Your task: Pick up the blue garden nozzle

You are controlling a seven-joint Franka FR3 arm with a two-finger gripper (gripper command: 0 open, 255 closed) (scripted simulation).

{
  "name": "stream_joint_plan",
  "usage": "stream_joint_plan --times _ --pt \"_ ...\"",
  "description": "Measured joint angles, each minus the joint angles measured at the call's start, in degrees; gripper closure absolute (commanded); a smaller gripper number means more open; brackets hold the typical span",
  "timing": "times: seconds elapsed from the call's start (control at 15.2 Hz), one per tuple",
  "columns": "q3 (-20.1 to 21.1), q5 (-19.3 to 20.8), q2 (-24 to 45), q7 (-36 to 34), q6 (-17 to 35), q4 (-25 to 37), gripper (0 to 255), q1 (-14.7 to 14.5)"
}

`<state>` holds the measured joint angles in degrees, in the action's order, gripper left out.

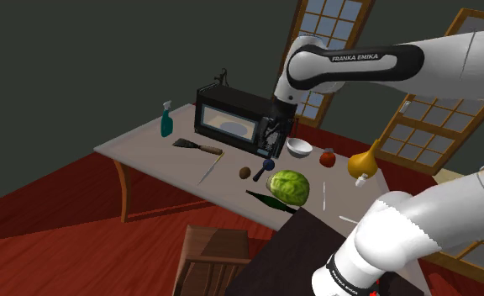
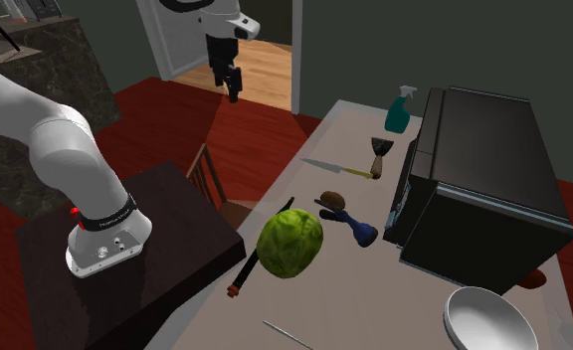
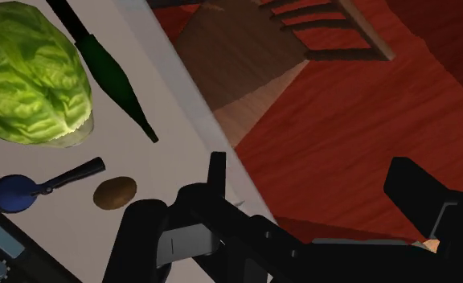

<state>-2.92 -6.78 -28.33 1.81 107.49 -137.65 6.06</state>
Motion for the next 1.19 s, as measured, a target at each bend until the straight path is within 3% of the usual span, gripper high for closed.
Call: stream_joint_plan --times 0.59,1.19 --pt "-2.6 -1.2 18.2 -5.4 11.0 6.5 0 3.5" --pt "-5.9 -4.3 35.2 -9.7 17.1 16.4 0 6.8"
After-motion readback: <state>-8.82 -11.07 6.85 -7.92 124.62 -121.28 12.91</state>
